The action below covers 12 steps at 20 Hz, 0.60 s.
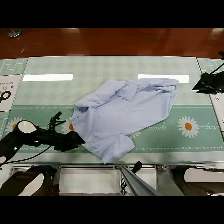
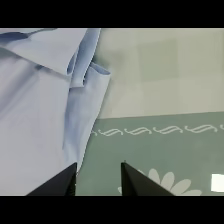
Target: Fold the shirts.
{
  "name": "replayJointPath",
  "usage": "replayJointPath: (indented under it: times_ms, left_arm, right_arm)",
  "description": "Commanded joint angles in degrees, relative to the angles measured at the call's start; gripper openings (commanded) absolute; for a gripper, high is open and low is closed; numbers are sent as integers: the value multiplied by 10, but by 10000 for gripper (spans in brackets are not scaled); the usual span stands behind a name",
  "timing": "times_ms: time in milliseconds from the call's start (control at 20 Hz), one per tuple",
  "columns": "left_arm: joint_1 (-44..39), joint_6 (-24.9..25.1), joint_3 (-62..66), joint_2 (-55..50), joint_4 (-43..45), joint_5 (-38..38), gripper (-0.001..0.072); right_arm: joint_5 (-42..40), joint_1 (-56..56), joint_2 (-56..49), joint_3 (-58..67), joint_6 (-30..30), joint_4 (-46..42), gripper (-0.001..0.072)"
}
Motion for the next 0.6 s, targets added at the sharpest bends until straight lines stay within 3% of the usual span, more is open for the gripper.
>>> replayJointPath:
  times_ms: [0,50,100,200,250,350,550]
  left_arm:
    - [-56,28,-3,-63,-98,77,541]
    - [-67,56,-3,-83,-149,95,539]
    - [-77,83,-3,-103,-196,106,465]
    - [-82,115,-1,-132,-249,117,86]
    - [-82,131,1,-137,-251,117,25]
    - [-82,139,4,-137,-249,117,25]
    - [-82,140,5,-137,-249,117,24]
  right_arm:
    - [-9,0,0,0,-1,1,379]
    - [-10,0,0,-1,-2,0,379]
    - [-10,-1,0,-1,-4,0,379]
    - [-12,-2,0,-1,-15,-10,379]
    - [-15,-3,0,-1,-15,-23,382]
    - [-32,-11,-2,-13,-14,-28,513]
    - [-110,-16,-3,-99,-14,9,531]
